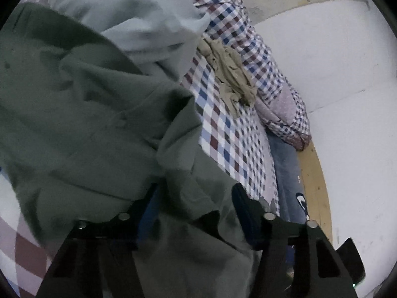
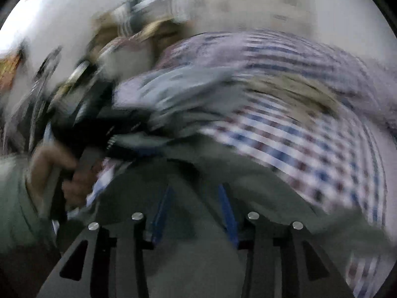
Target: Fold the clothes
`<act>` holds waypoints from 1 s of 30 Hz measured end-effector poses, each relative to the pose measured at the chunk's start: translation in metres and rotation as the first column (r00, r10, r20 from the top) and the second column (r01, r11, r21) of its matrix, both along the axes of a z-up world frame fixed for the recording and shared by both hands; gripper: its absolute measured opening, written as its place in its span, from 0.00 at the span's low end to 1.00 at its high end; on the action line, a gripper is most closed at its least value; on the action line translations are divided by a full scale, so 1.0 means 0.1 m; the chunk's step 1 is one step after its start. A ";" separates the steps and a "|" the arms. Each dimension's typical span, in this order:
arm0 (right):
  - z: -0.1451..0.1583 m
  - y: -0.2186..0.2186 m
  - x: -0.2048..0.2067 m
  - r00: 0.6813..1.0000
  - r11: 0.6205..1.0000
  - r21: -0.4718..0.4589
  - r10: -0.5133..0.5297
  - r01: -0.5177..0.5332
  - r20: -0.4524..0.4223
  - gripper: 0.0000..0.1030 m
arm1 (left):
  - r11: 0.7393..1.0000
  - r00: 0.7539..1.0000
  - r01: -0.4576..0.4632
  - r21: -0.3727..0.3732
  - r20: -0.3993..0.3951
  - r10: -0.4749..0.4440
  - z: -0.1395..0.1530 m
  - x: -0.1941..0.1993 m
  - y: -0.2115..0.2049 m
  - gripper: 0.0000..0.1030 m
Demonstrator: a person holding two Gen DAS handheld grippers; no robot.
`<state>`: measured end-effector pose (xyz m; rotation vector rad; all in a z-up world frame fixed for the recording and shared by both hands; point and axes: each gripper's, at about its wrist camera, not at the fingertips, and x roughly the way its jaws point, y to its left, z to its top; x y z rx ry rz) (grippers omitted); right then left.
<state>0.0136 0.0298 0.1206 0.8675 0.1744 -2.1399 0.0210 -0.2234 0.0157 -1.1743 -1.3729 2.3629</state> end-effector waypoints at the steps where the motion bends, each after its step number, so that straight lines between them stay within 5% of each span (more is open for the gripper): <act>1: 0.01 0.19 -0.05 0.997 0.997 -0.043 -0.066 0.067 0.032 0.43 | 1.000 1.000 -0.006 0.002 0.005 0.006 -0.02 0.01 -0.01 0.50; 6: -0.15 0.93 -0.14 0.924 0.918 -0.220 -0.264 0.329 0.276 0.45 | 1.000 1.000 -0.026 0.003 0.017 0.026 -0.08 0.02 -0.07 0.44; 11: -0.42 1.16 -0.32 0.815 0.833 -0.298 -0.273 0.466 0.511 0.45 | 0.998 0.999 -0.041 0.039 0.025 0.040 -0.14 0.01 -0.13 0.33; 14: -0.47 1.12 -0.35 0.784 0.813 -0.317 -0.249 0.488 0.568 0.45 | 0.997 0.998 -0.051 0.059 0.033 0.049 -0.18 0.01 -0.17 0.19; 17: -0.41 0.94 -0.40 0.805 0.842 -0.284 -0.258 0.458 0.534 0.45 | 0.998 0.998 -0.050 0.046 0.045 0.048 -0.21 0.01 -0.17 0.09; 21: -0.10 0.62 -0.29 0.932 0.951 -0.120 -0.246 0.285 0.268 0.45 | 0.999 0.999 -0.038 0.033 0.030 0.037 -0.16 0.01 -0.15 0.07; 24: 0.02 0.45 -0.19 0.983 0.985 0.075 -0.160 0.153 0.093 0.43 | 0.999 0.999 -0.040 0.035 0.014 0.039 -0.12 0.01 -0.15 0.06; 26: -0.04 0.47 -0.25 0.974 0.988 0.089 -0.140 0.125 0.177 0.43 | 0.998 0.999 -0.042 0.037 -0.003 0.042 -0.08 0.03 -0.15 0.06; 28: -0.19 0.61 -0.40 0.905 0.981 -0.007 -0.176 0.193 0.387 0.43 | 0.999 0.999 -0.039 0.028 -0.019 0.040 -0.03 0.03 -0.13 0.06; 30: -0.30 0.68 -0.47 0.852 0.960 -0.067 -0.207 0.271 0.480 0.43 | 0.999 0.999 -0.033 0.019 -0.024 0.034 -0.01 0.03 -0.11 0.06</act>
